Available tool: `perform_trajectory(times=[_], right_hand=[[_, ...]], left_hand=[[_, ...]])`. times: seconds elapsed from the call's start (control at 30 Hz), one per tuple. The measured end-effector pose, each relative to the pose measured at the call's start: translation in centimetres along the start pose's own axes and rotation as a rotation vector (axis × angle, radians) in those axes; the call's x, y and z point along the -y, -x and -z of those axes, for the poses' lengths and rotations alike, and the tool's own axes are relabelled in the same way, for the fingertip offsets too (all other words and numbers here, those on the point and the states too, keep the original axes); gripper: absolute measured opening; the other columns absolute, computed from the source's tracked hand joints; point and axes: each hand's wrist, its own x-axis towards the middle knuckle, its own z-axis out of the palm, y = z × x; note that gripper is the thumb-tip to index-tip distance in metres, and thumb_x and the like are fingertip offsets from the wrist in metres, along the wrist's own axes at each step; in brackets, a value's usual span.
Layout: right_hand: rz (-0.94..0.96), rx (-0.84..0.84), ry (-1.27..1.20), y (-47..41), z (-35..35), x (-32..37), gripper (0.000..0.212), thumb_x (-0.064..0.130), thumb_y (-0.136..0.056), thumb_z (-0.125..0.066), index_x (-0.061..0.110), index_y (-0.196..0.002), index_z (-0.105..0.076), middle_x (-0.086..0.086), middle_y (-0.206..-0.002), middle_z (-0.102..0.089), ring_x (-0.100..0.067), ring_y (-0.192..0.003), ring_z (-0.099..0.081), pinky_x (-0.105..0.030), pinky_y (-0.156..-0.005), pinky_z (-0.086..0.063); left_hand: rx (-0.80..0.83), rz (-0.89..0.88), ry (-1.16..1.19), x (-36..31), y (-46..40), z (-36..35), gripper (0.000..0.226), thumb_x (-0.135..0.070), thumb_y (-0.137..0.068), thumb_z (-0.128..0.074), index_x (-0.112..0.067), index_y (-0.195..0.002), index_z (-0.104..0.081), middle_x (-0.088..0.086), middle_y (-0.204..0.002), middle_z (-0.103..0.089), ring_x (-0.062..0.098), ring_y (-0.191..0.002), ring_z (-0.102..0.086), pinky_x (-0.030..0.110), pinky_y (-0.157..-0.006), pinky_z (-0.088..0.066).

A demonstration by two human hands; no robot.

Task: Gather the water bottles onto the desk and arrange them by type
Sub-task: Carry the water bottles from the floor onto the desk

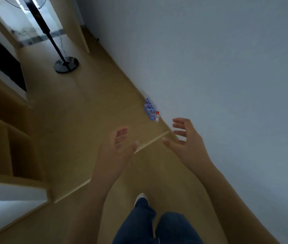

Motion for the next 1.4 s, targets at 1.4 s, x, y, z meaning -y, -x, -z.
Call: perform_trajectory(times=[1.4], right_hand=[[-0.735,-0.686,-0.142,-67.8,-22.8,0.1,0.058,0.026,-0.08,-0.081,0.03,-0.126,-0.046,0.005,-0.125,-0.055,-0.014,-0.114,-0.054,-0.035,-0.096,-0.048]], left_hand=[[1.008,-0.058,-0.352,5.0,-87.2,2.4,0.043,-0.019,-0.091,-0.07,-0.02,-0.131,-0.053,-0.008,-0.133,-0.056,0.004,-0.128,-0.049,0.003,-0.098,-0.034]])
